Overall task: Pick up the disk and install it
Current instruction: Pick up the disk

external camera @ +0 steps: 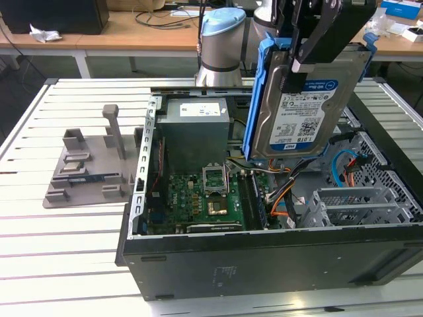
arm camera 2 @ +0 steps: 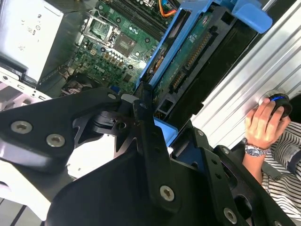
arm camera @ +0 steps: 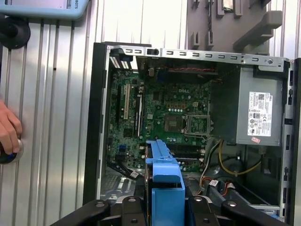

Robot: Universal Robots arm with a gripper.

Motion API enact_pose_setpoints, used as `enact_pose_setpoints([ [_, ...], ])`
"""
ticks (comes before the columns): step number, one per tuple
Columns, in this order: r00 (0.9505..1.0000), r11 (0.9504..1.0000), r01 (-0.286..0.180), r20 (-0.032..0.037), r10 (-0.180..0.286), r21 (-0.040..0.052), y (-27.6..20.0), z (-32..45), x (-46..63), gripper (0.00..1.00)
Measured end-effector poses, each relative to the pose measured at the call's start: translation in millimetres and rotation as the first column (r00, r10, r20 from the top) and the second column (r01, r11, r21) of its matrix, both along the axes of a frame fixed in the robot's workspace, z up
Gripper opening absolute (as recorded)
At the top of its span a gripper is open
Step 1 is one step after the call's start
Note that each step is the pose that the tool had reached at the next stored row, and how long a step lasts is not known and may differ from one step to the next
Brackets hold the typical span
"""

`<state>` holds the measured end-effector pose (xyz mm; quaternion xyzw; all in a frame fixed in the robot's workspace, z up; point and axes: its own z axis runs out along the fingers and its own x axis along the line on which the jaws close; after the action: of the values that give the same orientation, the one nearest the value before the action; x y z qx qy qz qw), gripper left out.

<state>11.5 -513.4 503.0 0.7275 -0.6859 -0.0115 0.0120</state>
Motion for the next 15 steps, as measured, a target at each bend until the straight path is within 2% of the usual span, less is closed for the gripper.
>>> enact_pose_setpoints([
  [15,1.0000,1.0000,0.000,0.0000,0.000,0.0000,-8.4,-1.4,4.9,0.37],
])
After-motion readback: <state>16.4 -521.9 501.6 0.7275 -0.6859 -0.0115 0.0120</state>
